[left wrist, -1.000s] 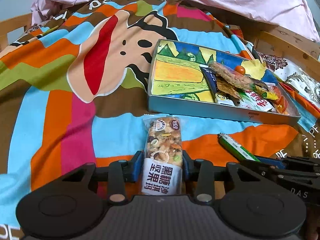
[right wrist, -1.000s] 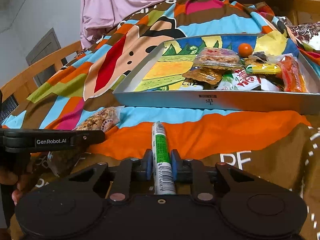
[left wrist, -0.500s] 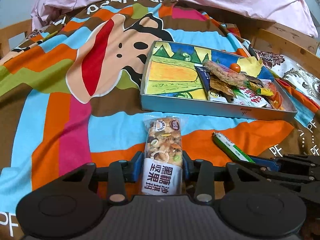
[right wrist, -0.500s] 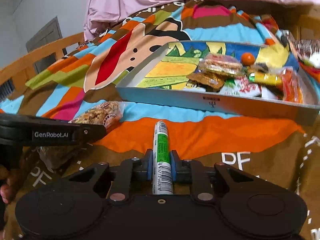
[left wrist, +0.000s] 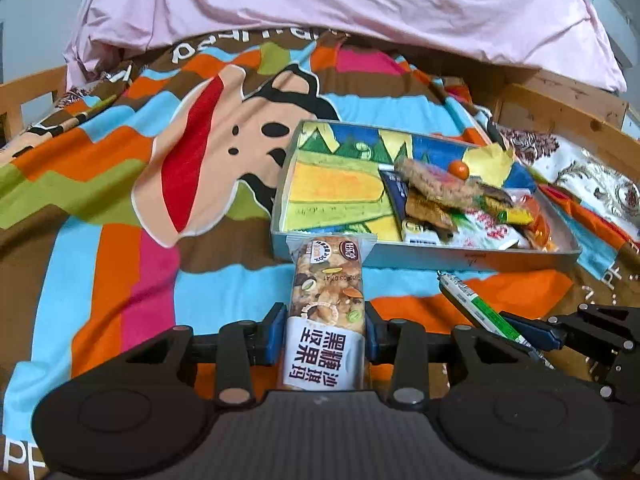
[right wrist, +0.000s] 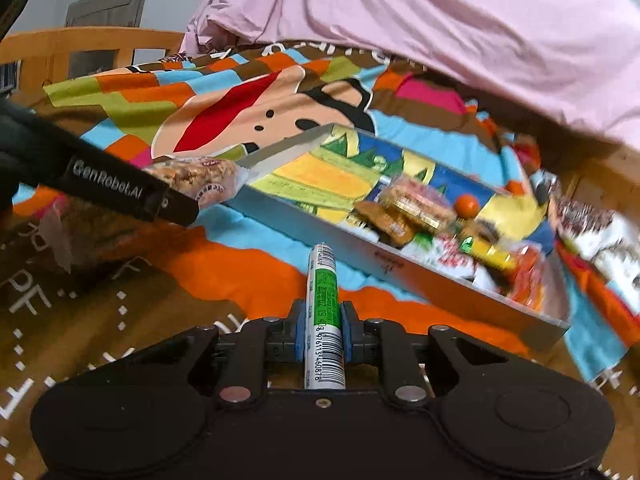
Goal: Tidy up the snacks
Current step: 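Lift and carry the nut bag and green stick over the silver tray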
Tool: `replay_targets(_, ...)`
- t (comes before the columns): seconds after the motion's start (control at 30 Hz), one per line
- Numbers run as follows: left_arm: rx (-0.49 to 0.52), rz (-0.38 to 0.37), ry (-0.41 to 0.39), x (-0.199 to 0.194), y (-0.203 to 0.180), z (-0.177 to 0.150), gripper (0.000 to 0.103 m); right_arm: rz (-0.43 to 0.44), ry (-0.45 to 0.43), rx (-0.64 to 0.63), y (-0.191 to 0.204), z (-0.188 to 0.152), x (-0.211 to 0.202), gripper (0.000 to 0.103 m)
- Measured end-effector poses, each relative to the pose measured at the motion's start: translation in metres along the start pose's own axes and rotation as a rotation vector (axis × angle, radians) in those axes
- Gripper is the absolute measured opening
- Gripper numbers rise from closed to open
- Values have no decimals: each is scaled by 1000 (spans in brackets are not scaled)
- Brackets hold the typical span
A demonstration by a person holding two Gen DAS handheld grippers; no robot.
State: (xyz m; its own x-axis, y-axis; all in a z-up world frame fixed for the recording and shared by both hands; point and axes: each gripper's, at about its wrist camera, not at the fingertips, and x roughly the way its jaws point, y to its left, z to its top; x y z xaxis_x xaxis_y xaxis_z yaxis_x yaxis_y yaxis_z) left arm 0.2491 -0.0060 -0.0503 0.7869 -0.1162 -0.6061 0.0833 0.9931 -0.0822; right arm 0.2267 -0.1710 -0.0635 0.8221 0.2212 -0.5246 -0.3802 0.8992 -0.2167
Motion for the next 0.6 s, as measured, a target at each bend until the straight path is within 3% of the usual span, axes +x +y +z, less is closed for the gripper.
replay_targets(0.33,-14,4,-99,-10,-1,18,42,-88,-167,-174,4,15,-1,19)
replay_targets(0.6,-37,15,-153,5,4,56,42,-94,-276,-128,-14,53,29,19)
